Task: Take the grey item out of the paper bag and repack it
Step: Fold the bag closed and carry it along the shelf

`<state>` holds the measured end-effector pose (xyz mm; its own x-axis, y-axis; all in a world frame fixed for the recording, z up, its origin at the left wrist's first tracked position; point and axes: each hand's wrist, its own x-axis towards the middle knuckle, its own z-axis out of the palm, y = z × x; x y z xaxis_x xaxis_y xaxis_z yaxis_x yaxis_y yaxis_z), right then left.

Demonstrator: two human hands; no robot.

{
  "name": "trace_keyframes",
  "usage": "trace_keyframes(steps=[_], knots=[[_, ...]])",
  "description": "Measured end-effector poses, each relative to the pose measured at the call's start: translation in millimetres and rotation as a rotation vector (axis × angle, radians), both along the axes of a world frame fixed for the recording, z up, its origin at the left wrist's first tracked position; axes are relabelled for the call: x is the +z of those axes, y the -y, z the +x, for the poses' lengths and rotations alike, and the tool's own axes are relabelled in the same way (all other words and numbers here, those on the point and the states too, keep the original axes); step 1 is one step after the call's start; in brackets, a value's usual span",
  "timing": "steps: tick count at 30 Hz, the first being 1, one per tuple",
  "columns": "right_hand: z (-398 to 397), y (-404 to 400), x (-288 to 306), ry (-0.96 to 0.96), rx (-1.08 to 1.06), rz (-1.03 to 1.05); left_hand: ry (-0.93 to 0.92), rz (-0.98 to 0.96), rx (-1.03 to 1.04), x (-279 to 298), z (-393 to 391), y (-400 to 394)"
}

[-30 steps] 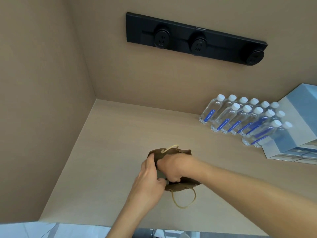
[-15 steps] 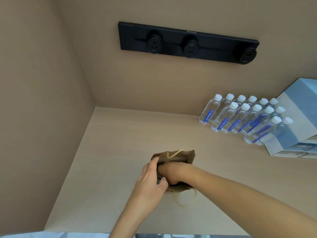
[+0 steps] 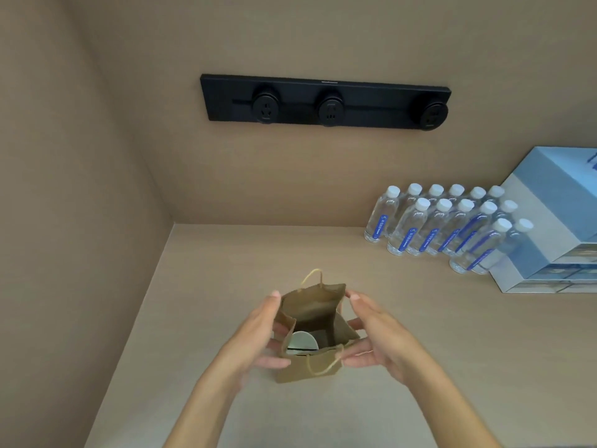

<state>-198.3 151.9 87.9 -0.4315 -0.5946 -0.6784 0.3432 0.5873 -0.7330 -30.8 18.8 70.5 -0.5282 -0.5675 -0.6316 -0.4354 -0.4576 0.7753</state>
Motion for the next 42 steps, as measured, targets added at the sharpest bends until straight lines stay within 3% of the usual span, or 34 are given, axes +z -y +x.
trace_keyframes(steps=[5,11,15,21,25,30,36,42], knots=[[5,16,-14,0.054,-0.158,-0.035,-0.083,0.116,0.122,-15,-12,-5],[13,3,-46,-0.214,-0.097,-0.173,-0.055,-0.162,0.079,-35,-14,-21],[12,-9,-72,-0.232,-0.191,-0.249,-0.009,-0.303,0.031,-56,-13,-28],[6,-18,-107,-0.368,-0.162,-0.177,0.045,-0.509,-0.034,-81,-13,-26],[5,-19,-119,-0.378,-0.169,-0.23,-0.029,-0.508,-0.083,-95,-5,-18],[13,-41,-107,-0.375,-0.324,-0.318,-0.199,-0.362,-0.074,-88,-14,-28],[18,-140,-78,-0.509,-0.638,-0.335,-0.374,-0.314,-0.414,-60,-65,-81],[29,-274,-65,-0.632,-1.054,-0.298,-0.507,-0.252,-0.797,-38,-138,-198]])
